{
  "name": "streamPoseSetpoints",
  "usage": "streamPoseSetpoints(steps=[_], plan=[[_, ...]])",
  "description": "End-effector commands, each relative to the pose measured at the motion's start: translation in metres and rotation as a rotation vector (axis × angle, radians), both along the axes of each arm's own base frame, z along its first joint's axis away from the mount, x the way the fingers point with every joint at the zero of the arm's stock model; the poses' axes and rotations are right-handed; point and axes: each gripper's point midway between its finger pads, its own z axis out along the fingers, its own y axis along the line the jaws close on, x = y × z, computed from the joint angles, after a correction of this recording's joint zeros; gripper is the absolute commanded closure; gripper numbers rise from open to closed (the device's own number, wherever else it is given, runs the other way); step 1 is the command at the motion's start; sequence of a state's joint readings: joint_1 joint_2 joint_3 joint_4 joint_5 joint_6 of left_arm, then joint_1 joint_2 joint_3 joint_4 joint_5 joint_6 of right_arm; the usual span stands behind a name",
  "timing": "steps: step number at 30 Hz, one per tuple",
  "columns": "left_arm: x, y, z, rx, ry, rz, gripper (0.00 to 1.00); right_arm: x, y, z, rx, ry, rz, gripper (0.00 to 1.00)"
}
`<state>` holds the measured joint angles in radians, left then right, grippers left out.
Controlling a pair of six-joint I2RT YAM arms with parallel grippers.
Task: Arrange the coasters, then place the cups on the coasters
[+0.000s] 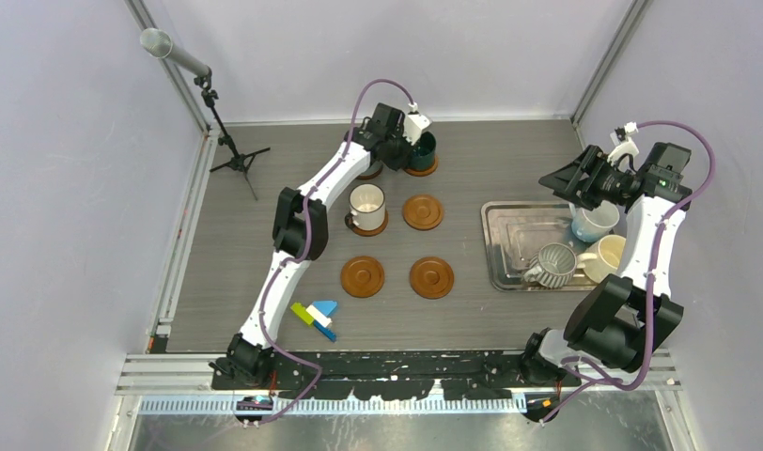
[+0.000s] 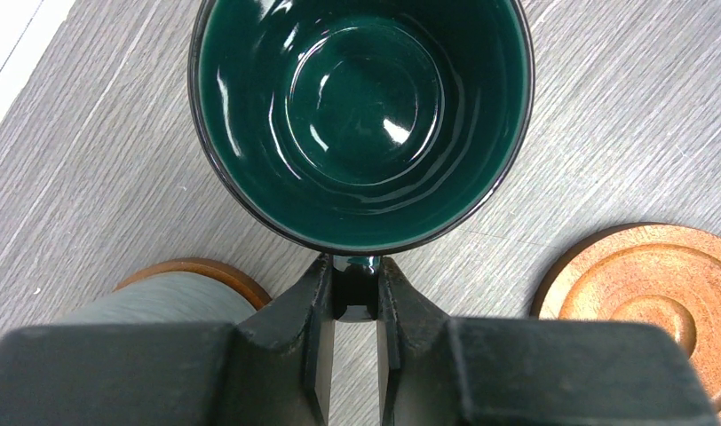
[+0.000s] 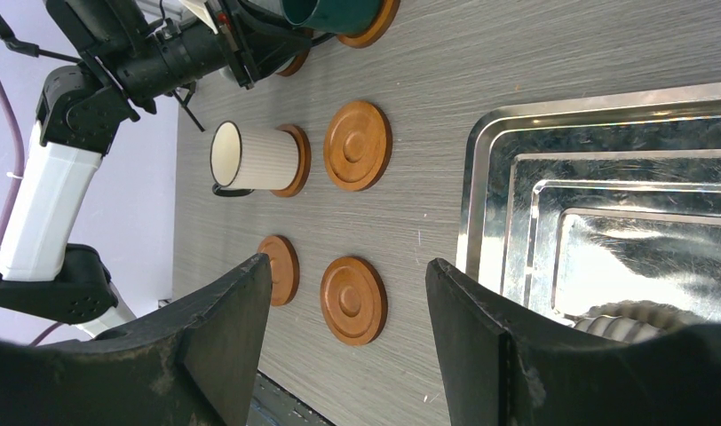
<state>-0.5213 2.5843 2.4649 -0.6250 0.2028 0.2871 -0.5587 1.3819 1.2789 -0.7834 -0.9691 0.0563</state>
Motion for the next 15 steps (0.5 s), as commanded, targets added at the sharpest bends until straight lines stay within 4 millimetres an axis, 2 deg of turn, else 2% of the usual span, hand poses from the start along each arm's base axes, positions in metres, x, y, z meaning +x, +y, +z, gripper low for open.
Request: streamPoseSetpoints(steps=[1, 15], plan=[[0.0206, -0.0128, 0.0495, -0.096, -0.130, -0.001, 0.80, 0.0032, -0.0005, 0.0045, 0.002, -0.030, 0.008, 0.31], [0.0175, -0.0136, 0.0495, -0.096, -0.123, 0.005, 0.73, 0.0023, 0.0000, 0.0046, 0.002, -0.031, 0.008, 0.31]])
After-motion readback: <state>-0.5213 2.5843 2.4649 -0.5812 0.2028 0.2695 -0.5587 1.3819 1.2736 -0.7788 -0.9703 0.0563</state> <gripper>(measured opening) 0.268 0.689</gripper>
